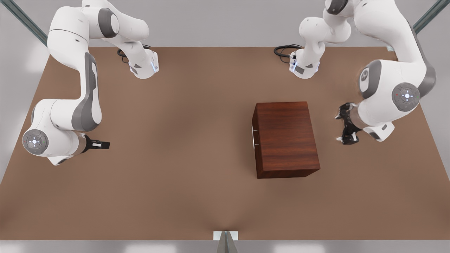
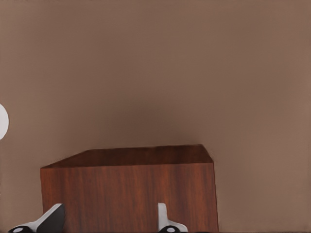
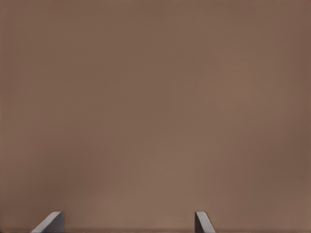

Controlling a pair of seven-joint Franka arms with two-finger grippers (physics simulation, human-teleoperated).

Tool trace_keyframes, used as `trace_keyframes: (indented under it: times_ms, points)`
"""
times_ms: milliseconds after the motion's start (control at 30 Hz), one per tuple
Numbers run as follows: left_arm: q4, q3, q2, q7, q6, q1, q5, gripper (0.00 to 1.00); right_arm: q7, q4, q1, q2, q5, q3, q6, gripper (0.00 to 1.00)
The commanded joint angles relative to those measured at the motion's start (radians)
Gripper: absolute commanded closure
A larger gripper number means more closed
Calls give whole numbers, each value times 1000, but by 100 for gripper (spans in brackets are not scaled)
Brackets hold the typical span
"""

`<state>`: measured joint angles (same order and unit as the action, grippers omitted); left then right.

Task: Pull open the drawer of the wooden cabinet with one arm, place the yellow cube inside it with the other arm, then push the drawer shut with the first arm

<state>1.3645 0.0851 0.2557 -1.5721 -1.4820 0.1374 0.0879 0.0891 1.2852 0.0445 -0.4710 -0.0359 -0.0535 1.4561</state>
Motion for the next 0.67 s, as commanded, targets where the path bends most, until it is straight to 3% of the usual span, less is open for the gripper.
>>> trace_keyframes:
  times_ms: [0,100,633]
  points:
    - [-51,-1,31,1739,60,-96,181,0,-22,-1,0,2,-1,0,0,0]
    - [-44,-10,33,1739,11,-38,-26,0,-22,0,0,2,-1,0,0,0]
    - [-48,-10,31,1710,-11,-15,-11,0,-22,0,0,2,-2,0,0,0]
